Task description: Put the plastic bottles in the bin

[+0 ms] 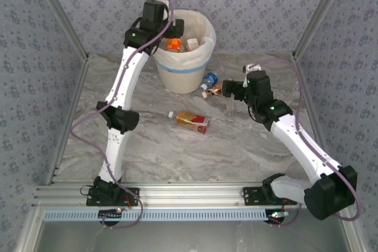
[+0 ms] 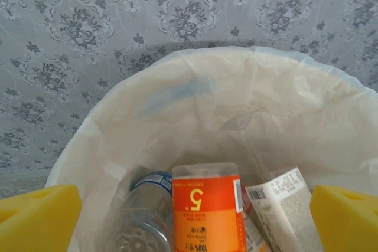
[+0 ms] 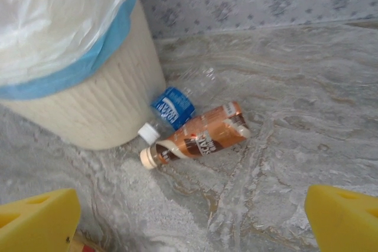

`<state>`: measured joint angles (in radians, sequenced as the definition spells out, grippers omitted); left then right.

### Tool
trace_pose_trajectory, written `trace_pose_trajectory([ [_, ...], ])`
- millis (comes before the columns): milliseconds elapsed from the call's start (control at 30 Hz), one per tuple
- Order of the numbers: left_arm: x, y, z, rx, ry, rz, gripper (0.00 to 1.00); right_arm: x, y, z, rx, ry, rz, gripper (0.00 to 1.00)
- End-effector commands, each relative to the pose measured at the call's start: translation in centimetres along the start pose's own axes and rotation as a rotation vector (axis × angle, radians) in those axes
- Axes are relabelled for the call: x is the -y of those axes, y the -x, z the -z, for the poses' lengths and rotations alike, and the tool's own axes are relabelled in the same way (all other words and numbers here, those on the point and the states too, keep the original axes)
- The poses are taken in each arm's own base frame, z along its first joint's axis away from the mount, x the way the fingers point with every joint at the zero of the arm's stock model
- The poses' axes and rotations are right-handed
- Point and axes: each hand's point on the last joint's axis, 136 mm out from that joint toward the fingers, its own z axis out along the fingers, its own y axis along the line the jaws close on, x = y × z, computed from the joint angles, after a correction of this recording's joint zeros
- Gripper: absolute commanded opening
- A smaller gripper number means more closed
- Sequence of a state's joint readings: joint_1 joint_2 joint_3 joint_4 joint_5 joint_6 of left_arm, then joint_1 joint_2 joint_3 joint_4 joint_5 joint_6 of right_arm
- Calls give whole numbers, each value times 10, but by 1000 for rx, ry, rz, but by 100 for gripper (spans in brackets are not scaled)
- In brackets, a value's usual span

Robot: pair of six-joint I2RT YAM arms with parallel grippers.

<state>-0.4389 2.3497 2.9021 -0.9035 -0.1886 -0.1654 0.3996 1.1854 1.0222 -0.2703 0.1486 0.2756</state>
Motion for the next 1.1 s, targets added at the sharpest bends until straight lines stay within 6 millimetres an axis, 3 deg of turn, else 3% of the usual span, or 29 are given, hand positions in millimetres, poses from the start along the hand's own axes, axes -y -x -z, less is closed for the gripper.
trace_pose_trajectory([
  [0,8,27,47,43,-83,12,99,-27,-19,-12,-52,147,150,100],
  [167,18,30,55,44,-150,25,99,-63,-66,-25,-179,335,366,99],
  [367,28,18,57,41,-216,25,99,-100,-121,-36,-331,522,497,99],
  [533,24,11,70,53,-219,24,99,-118,-166,-46,-480,586,632,98],
  [967,-1,-14,96,97,-182,130,99,-124,-216,-91,-632,521,752,97],
  [1000,-2,-15,98,107,-186,136,99,-132,-208,-96,-611,533,756,96],
  [1067,-7,-15,101,116,-181,144,99,-135,-213,-101,-623,531,764,95],
])
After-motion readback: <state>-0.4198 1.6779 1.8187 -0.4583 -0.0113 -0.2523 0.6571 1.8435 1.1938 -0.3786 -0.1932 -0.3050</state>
